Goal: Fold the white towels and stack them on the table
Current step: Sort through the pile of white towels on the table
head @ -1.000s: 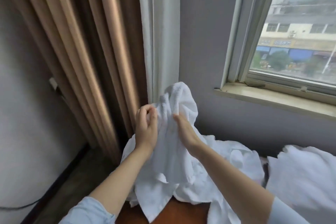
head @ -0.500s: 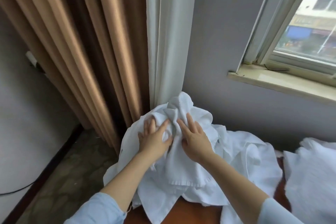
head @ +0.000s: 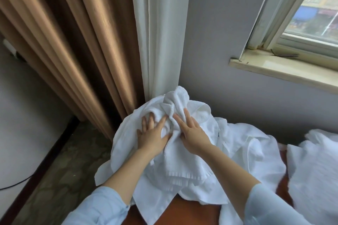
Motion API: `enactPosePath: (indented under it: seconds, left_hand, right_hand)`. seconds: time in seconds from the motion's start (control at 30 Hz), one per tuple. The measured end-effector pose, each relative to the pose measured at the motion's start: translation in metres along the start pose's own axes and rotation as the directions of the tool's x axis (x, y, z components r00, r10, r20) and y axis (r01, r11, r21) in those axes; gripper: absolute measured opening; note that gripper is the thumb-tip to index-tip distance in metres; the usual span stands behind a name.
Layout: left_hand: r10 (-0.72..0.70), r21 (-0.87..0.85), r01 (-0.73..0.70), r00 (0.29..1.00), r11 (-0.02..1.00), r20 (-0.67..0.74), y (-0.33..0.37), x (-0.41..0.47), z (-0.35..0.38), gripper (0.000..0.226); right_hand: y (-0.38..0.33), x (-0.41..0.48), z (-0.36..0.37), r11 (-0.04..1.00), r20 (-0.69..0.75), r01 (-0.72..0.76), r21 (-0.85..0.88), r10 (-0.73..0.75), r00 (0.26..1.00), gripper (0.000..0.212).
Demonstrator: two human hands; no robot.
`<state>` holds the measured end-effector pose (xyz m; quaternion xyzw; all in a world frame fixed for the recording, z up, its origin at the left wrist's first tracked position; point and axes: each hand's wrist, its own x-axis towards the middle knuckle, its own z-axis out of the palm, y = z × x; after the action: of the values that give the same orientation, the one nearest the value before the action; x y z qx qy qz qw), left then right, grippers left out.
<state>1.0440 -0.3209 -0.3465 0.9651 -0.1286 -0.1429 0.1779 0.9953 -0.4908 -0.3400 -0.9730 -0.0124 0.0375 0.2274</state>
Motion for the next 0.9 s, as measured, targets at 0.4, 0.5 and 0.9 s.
enactPosePath:
  seconds: [0.4,0.5,0.9]
  left_hand:
    - [0.006,-0.074,-0.01,0.998,0.997,-0.057,0.043,-0.07,-0.018,0.056]
    - [0.028,0.036,-0.026,0.999,0.999,-0.045,0.064,-0.091,-0.013,0.061]
    - [0.354,-0.076,-0.347,0.928,0.935,0.113,0.213,-0.156,0.037,0.061]
  right_hand:
    - [0.005,-0.076,-0.034,0.999,0.04,-0.042,0.003,0.042,0.998,0.065]
    - [0.013,-0.108,-0.044,0.993,0.04,-0.113,-0.043,0.115,0.993,0.063]
    - [0.099,-0.266,-0.117,0.934,-0.121,-0.348,-0.077,0.338,0.933,0.061]
